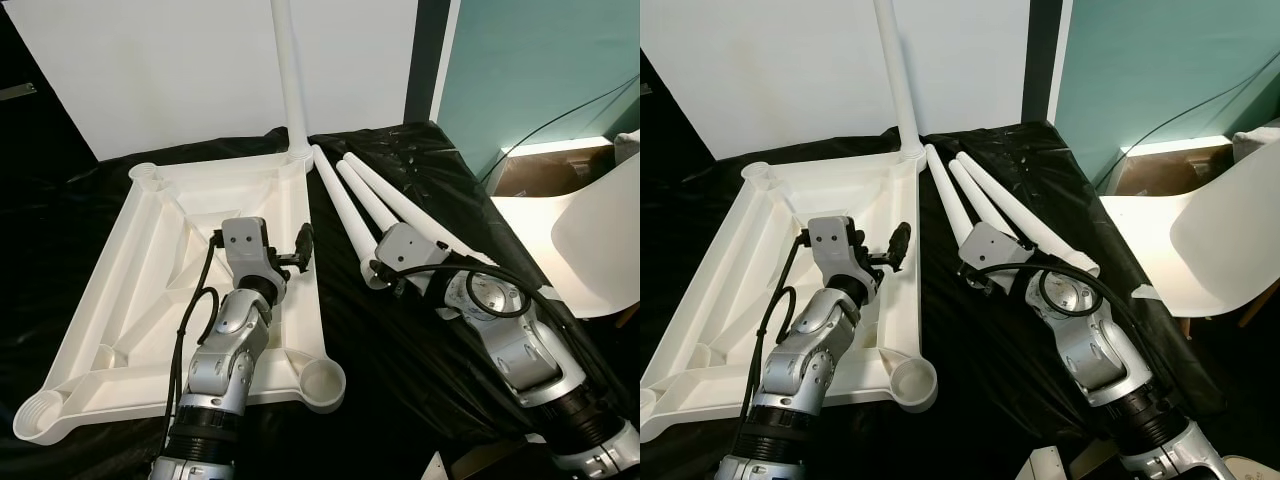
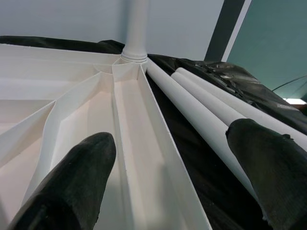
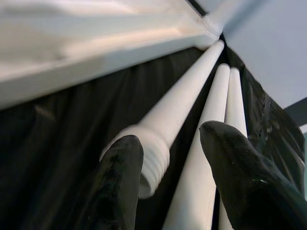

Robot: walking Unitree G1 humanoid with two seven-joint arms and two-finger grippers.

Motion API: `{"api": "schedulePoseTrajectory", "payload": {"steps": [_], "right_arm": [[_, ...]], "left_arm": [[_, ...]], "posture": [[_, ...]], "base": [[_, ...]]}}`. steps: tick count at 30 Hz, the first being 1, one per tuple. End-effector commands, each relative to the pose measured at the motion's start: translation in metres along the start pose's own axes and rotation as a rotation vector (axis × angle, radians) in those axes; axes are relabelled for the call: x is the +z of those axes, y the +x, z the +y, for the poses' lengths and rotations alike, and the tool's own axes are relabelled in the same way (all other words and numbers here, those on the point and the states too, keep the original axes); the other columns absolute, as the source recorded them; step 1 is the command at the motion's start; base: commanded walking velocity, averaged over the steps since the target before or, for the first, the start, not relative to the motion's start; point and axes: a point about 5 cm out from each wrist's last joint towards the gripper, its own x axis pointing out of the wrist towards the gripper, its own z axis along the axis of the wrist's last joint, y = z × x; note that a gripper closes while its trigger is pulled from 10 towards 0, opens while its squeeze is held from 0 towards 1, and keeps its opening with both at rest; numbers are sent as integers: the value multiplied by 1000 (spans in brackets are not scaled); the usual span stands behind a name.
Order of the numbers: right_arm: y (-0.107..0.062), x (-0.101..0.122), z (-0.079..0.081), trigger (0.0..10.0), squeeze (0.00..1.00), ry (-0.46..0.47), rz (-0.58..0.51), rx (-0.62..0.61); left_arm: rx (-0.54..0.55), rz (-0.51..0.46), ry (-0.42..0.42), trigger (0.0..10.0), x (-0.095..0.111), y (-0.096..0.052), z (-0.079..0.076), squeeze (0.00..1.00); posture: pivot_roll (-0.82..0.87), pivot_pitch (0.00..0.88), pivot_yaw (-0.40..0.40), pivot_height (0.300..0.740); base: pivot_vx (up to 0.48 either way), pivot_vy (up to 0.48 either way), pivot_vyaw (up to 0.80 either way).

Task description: Building children table

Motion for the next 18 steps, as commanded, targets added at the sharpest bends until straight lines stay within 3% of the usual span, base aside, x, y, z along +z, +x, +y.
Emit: {"api": "schedulePoseTrajectory", "payload": {"steps": [1,4,8,18], "right_arm": [[1,-4,6,10000,0,-15,24,34],[6,-11,10,10000,0,-47,50,57],[25,-21,22,10000,0,-92,92,94],[46,-26,27,10000,0,-199,93,52]], "left_arm": [[-180,8,2,10000,-4,-3,-7,0],[-178,8,0,10000,-5,-3,-8,0],[-164,4,0,10000,-6,-3,-8,0],[-147,2,2,10000,-8,-5,-7,0]], "posture": [[51,0,51,740],[55,0,46,740],[69,0,37,740],[93,0,27,740]], "base": [[0,0,0],[0,0,0],[0,0,0],[0,0,0]]}}
